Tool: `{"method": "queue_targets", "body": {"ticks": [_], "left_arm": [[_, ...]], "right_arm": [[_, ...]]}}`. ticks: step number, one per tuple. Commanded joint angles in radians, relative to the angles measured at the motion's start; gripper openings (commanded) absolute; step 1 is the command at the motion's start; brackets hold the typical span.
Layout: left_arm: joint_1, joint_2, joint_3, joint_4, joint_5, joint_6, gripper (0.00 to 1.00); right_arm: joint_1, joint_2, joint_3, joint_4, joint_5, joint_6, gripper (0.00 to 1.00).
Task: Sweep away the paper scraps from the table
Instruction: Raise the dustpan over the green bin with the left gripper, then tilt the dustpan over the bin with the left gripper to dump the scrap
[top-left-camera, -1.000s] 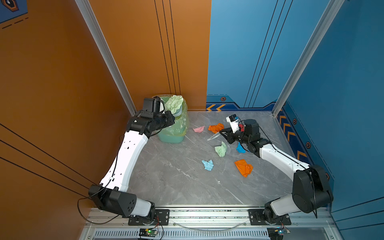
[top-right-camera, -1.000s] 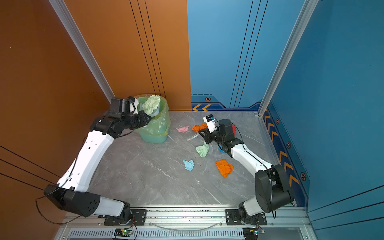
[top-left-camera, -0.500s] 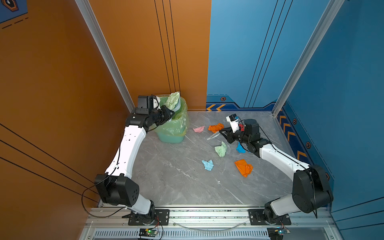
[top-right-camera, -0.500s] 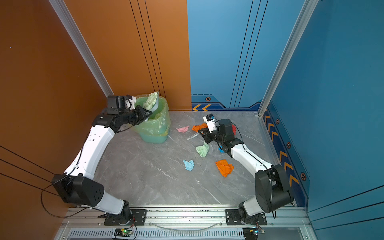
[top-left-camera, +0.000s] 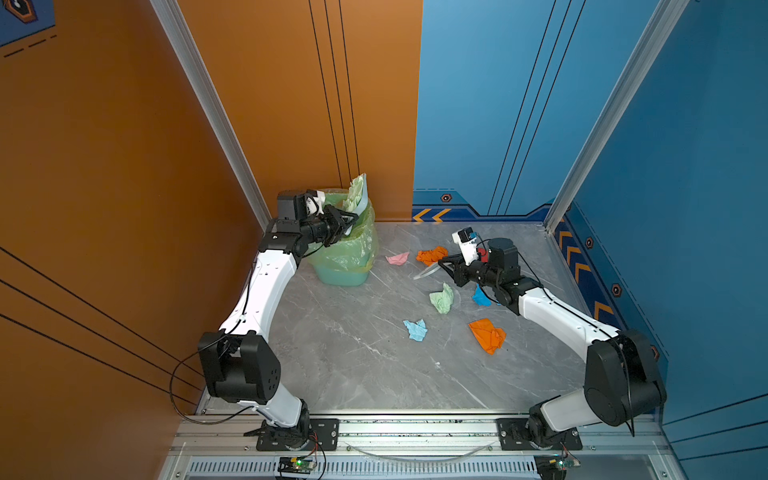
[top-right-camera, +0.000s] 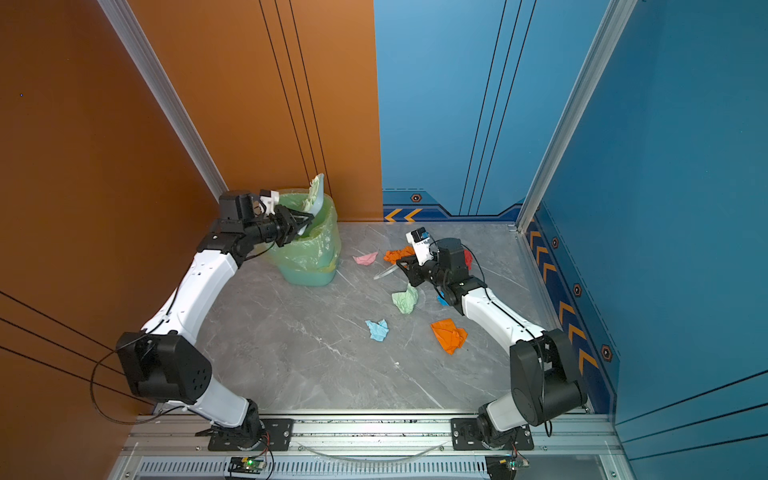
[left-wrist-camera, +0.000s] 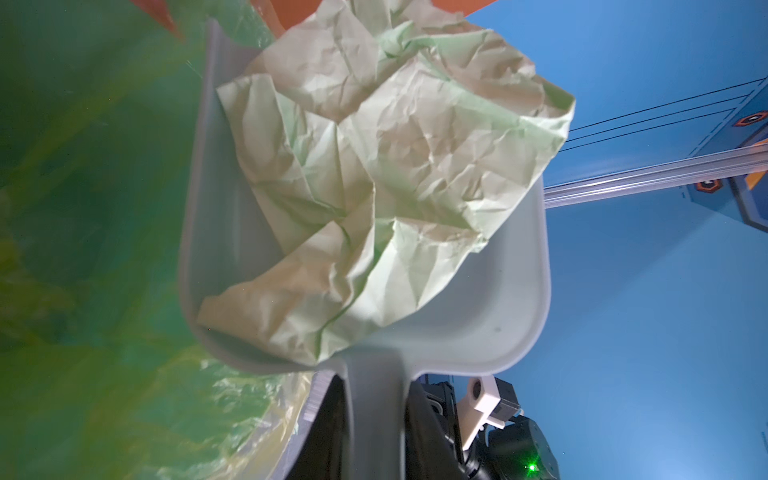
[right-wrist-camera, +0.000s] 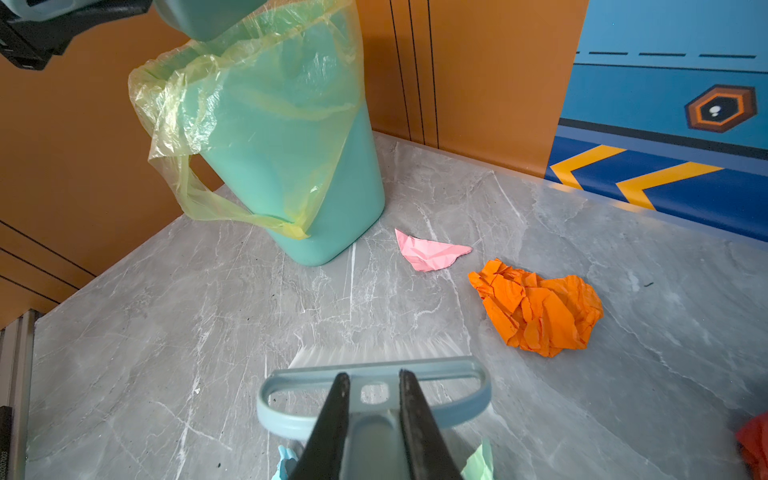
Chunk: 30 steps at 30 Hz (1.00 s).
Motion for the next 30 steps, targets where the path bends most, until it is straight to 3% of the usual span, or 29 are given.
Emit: {"method": "queue_targets", "body": {"ticks": [1, 4, 8, 24, 30], "left_arm": [[0.007, -0.011, -0.019, 0.137, 0.068, -0.081, 0.00], [0.010, -0.013, -0.040, 0.196, 0.087, -0.129, 0.00], [0.013, -0.015, -0.102, 0.396, 0.126, -0.283, 0.00], [0.013, -0.053, -0.194, 0.644, 0.128, -0.496, 0.00], [0.012, -0.051, -0.263, 0.854, 0.118, -0.671, 0.00]], "right_arm": [[0.009, -0.003, 0.007, 0.013, 0.003, 0.002, 0.00], [0.011, -0.003, 0.004, 0.011, 0.005, 0.001, 0.00], [0.018, -0.001, 0.004, 0.007, 0.013, -0.004, 0.00], [0.028, -0.005, -0.002, -0.002, 0.021, -0.015, 0.00], [0.034, -0.005, -0.002, -0.004, 0.026, -0.016, 0.00]]}}
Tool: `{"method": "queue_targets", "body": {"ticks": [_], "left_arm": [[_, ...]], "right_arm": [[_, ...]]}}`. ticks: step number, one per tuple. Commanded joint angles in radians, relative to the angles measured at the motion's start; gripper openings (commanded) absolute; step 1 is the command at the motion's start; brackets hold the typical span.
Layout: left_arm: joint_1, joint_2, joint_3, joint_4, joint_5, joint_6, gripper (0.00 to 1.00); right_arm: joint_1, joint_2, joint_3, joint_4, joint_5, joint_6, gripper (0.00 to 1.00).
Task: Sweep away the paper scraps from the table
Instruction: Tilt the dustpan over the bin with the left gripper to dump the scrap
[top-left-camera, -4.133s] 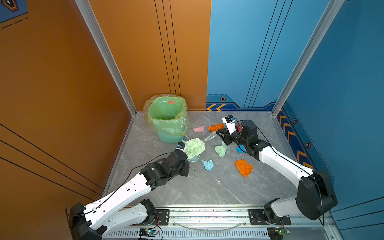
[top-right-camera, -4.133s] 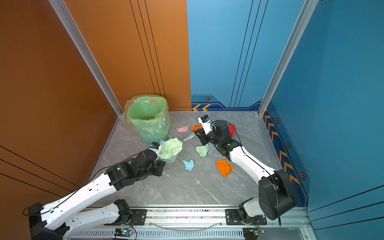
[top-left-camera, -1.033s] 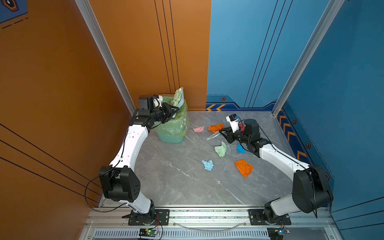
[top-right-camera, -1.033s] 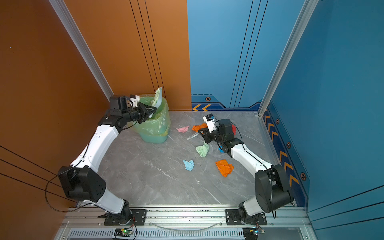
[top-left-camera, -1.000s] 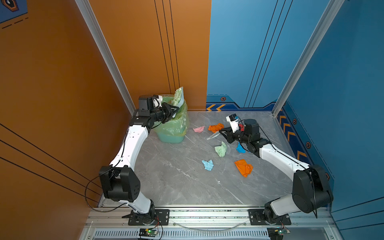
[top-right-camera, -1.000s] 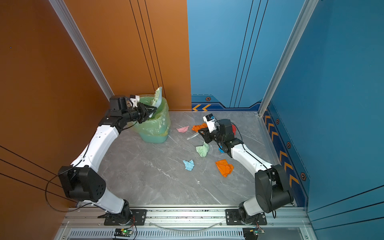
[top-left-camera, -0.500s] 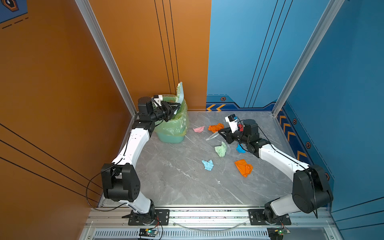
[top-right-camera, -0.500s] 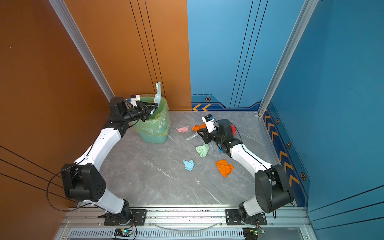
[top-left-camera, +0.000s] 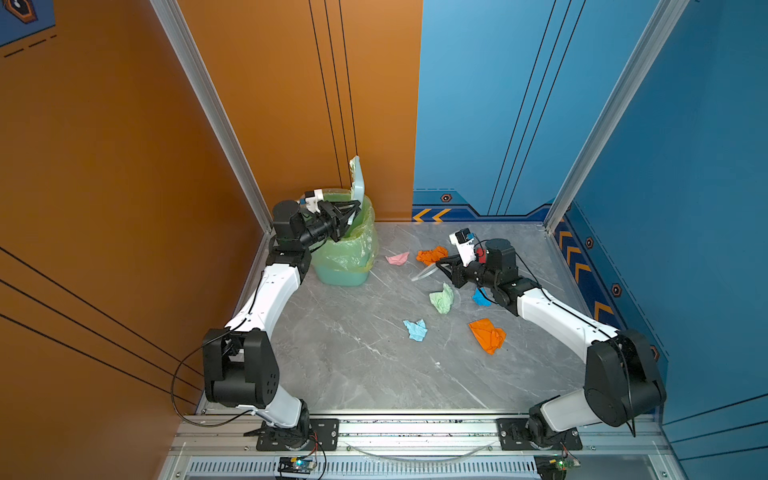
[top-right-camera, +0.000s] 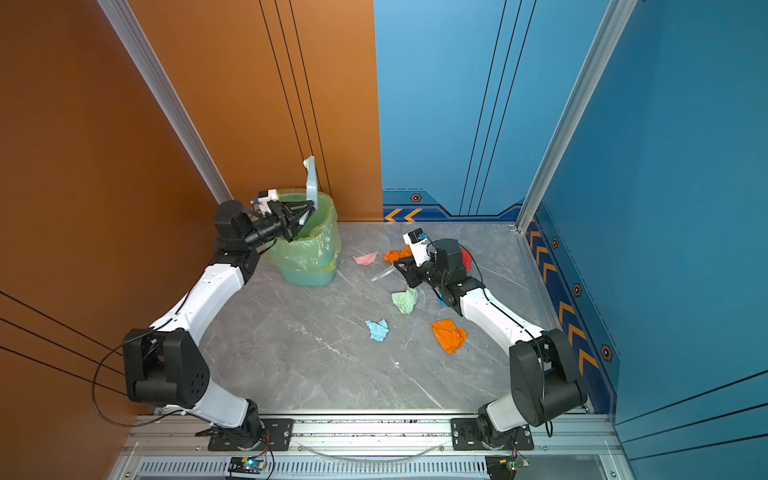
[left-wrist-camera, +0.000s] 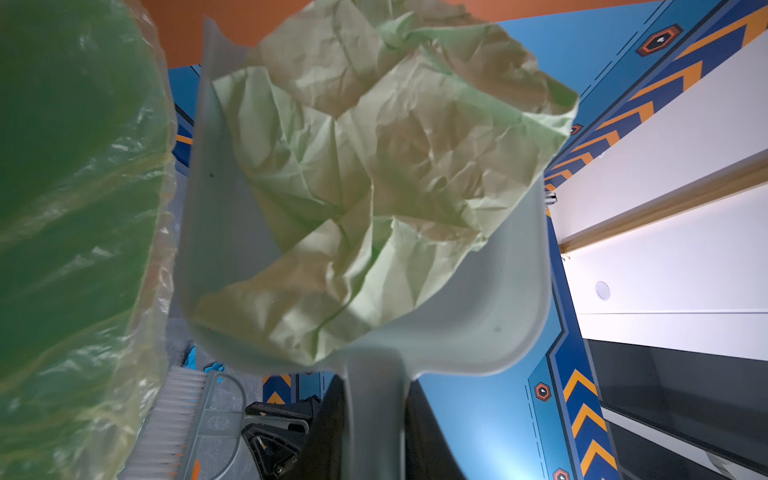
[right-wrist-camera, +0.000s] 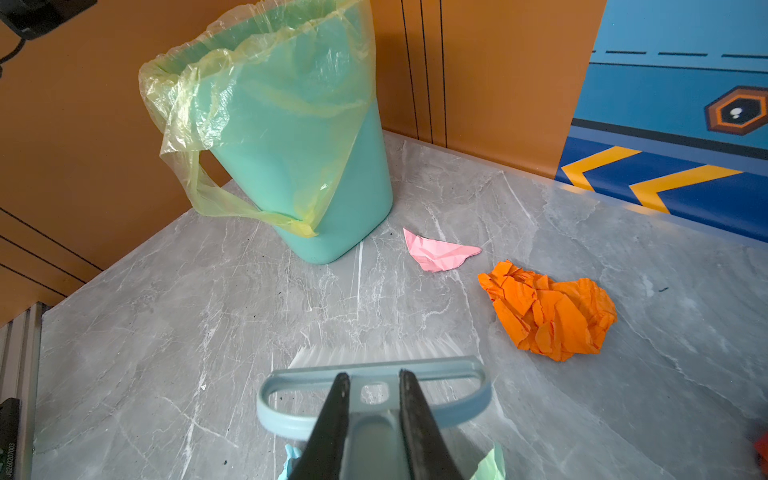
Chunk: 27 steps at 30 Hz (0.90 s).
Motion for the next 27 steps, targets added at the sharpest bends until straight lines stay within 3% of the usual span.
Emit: {"method": "queue_targets", "body": {"ticks": [1, 6, 21, 27], "left_arm": [[0.008, -0.024, -0.027, 0.160, 0.008, -0.104, 0.00], [0.008, -0.036, -0.053, 0.197, -0.006, -0.142, 0.00], [-0.017, 0.008, -0.131, 0.604, -0.103, -0.481, 0.00], [-0.018, 0.003, -0.162, 0.615, -0.110, -0.489, 0.00]], "right_arm": [[0.010, -0.005, -0.003, -0.005, 0.023, -0.013, 0.00], [0.016, -0.006, -0.007, -0.005, 0.030, -0.016, 0.00], [0.043, -0.014, -0.008, -0.013, 0.047, -0.039, 0.00], [0.052, -0.024, -0.016, -0.018, 0.054, -0.040, 0.00]]}}
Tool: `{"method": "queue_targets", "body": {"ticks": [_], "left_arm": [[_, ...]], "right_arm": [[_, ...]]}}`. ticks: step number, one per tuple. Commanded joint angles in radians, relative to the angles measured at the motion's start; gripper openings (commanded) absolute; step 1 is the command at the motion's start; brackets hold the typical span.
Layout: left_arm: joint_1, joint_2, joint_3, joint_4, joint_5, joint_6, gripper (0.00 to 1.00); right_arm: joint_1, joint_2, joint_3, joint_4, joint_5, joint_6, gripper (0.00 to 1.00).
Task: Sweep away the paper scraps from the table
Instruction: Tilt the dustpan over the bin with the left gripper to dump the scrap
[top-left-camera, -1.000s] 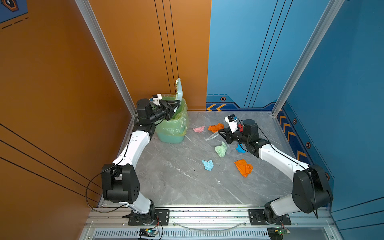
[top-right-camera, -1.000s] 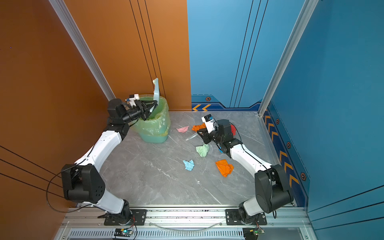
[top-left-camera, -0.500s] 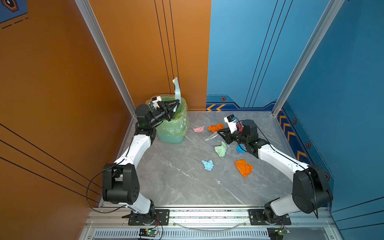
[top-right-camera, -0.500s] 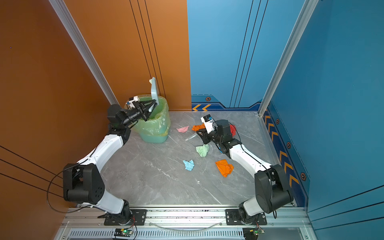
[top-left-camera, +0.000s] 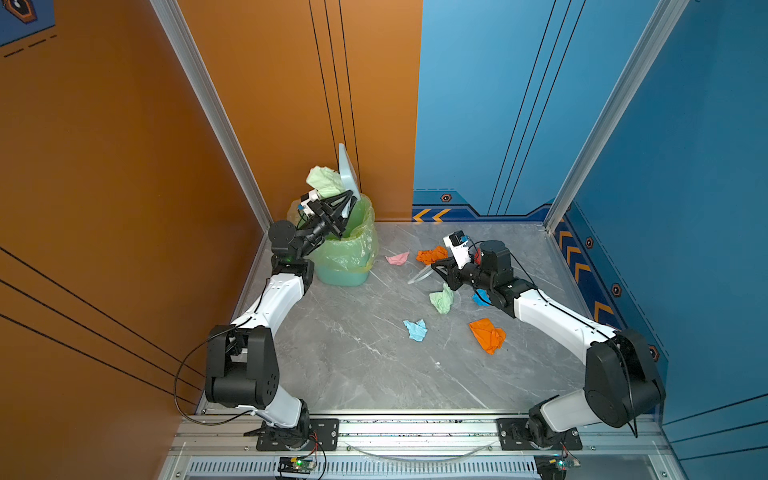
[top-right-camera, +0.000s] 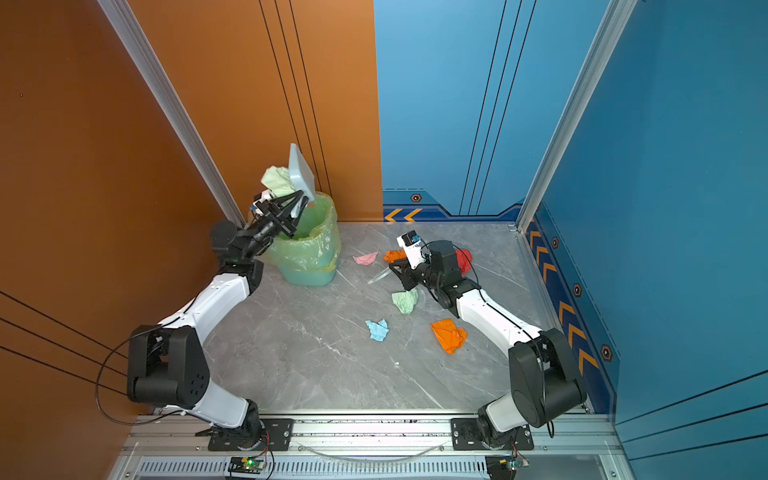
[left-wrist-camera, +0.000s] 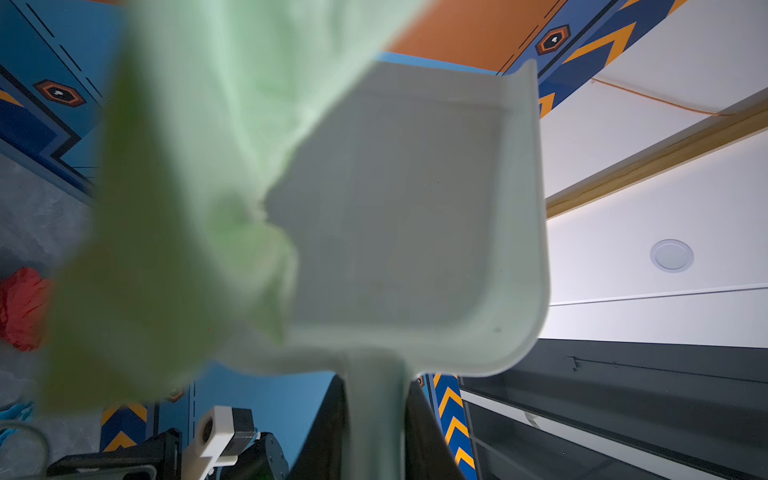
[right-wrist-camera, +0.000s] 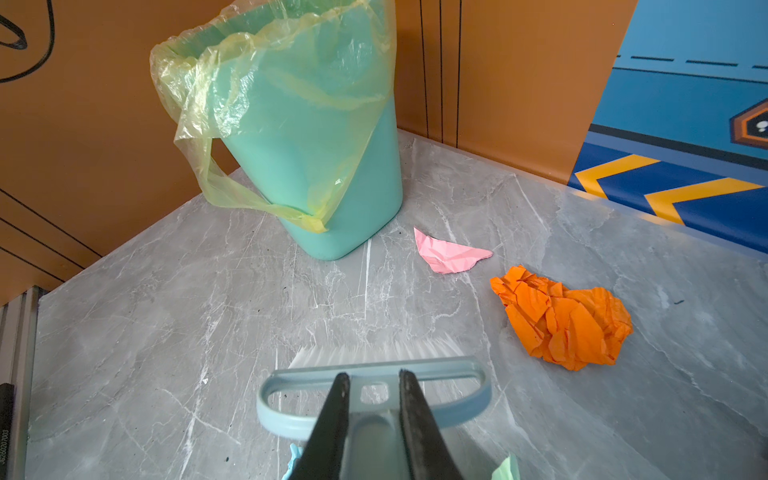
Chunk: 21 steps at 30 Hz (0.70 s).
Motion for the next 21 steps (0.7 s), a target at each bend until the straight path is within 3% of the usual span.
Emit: {"method": "queue_targets", "body": {"ticks": [1, 10, 13, 16, 19, 21], "left_arm": [[-0.003, 0.007, -0.015, 0.073, -0.014, -0.029, 0.00], [-0.005, 0.011, -0.005, 0.073, -0.005, -0.022, 0.00], [-0.011, 0.001, 0.017, 0.027, 0.018, 0.030, 0.00], [-0.018, -0.035, 0.057, -0.162, 0.066, 0.183, 0.00], [-0.028, -0.088, 0.115, -0.458, 0.086, 0.448, 0.00], [-0.040, -0.130, 0.177, -0.747, 0.060, 0.681, 0.00]], "right_arm": [[0.010, -0.025, -0.018, -0.015, 0.027, -0.014, 0.00], [0.012, -0.035, -0.022, -0.019, 0.032, -0.020, 0.00], [0.012, -0.043, -0.012, -0.043, 0.032, -0.026, 0.00], [0.013, -0.054, 0.008, -0.088, 0.026, -0.040, 0.00], [0.013, -0.066, 0.038, -0.169, 0.008, -0.068, 0.00], [0.014, -0.070, 0.081, -0.284, -0.026, -0.106, 0.00]]}}
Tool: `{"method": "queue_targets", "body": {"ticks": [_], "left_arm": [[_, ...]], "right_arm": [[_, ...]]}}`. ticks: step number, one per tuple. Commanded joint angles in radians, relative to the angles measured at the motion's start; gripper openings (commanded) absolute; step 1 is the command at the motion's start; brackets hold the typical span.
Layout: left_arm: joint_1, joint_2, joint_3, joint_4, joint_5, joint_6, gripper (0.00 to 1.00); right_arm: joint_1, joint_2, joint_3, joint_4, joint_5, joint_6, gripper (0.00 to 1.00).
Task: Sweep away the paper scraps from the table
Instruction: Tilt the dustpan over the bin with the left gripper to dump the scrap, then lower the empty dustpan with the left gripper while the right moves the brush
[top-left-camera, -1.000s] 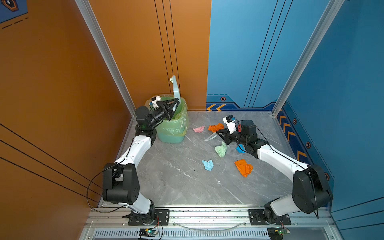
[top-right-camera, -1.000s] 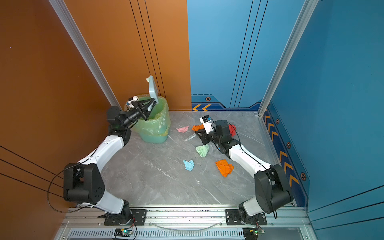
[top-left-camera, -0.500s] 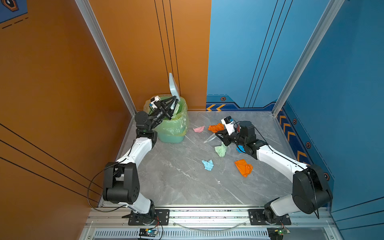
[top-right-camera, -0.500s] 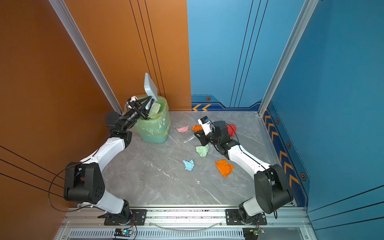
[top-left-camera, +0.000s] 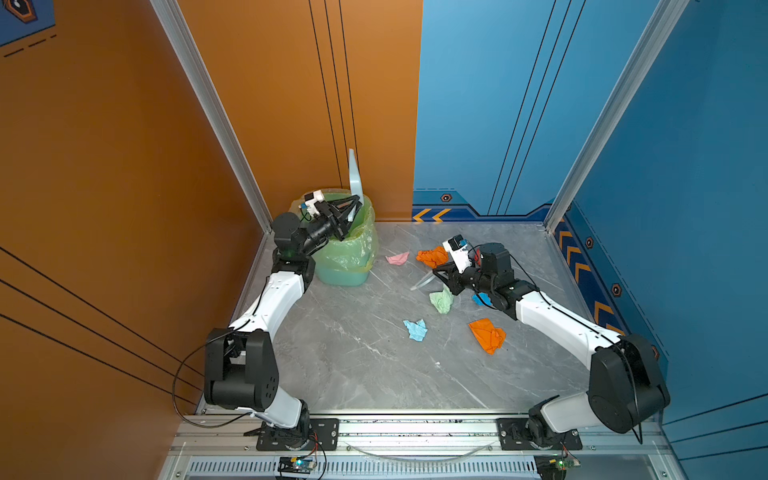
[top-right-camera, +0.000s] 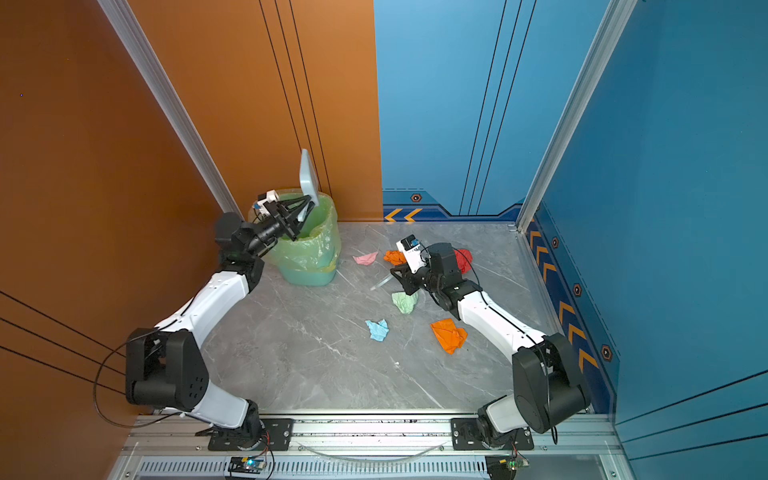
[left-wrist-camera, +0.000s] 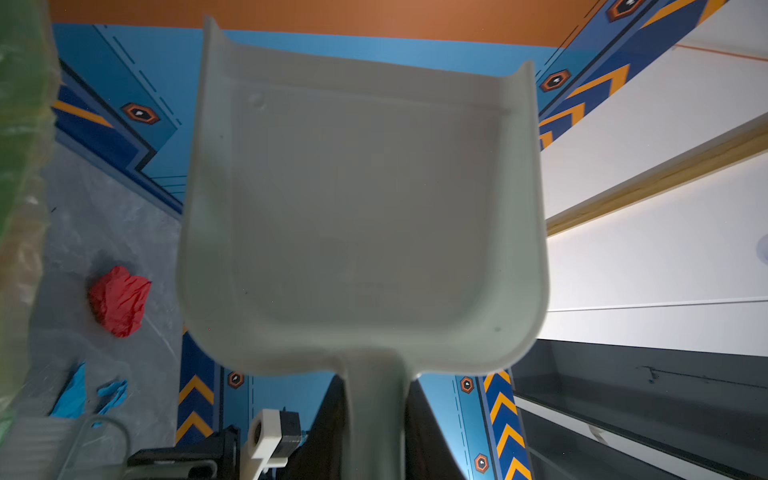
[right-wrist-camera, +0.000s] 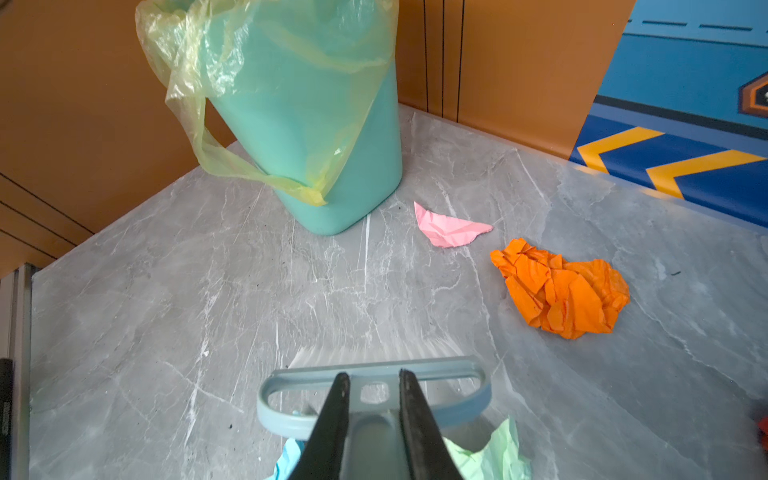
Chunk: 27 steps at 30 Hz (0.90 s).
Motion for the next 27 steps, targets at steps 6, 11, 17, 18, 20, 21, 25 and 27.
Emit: {"method": "queue_targets", "body": {"ticks": [6, 11, 17, 18, 20, 21, 25, 27], "left_arm": [[-0.079, -0.162, 0.227, -0.985, -0.223, 0.865, 0.00], [-0.153, -0.215, 0.179, -1.055, -0.342, 1.006, 0.00], [-0.313, -0.268, 0.148, -1.136, -0.523, 1.188, 0.00], [-0.329, -0.281, 0.128, -1.138, -0.544, 1.193, 0.00], [-0.345, -0.309, 0.090, -1.135, -0.574, 1.195, 0.00], [-0.350, -0.327, 0.065, -1.137, -0.593, 1.197, 0.00], [-0.356, -0.402, -0.028, -1.142, -0.639, 1.194, 0.00], [-0.361, -0.445, -0.078, -1.151, -0.670, 1.187, 0.00]], "right_arm": [[0.053, -0.043, 0.178, -0.461, -0.092, -0.145, 0.00], [0.123, -0.031, 0.231, -0.586, -0.084, -0.136, 0.00], [0.191, 0.003, 0.235, -0.697, -0.067, -0.134, 0.00], [0.199, 0.010, 0.229, -0.703, -0.061, -0.128, 0.00], [0.211, 0.025, 0.213, -0.703, -0.058, -0.117, 0.00], [0.219, 0.034, 0.206, -0.697, -0.052, -0.110, 0.00], [0.236, 0.079, 0.185, -0.653, -0.035, -0.079, 0.00], [0.236, 0.114, 0.184, -0.628, -0.023, -0.070, 0.00]]}}
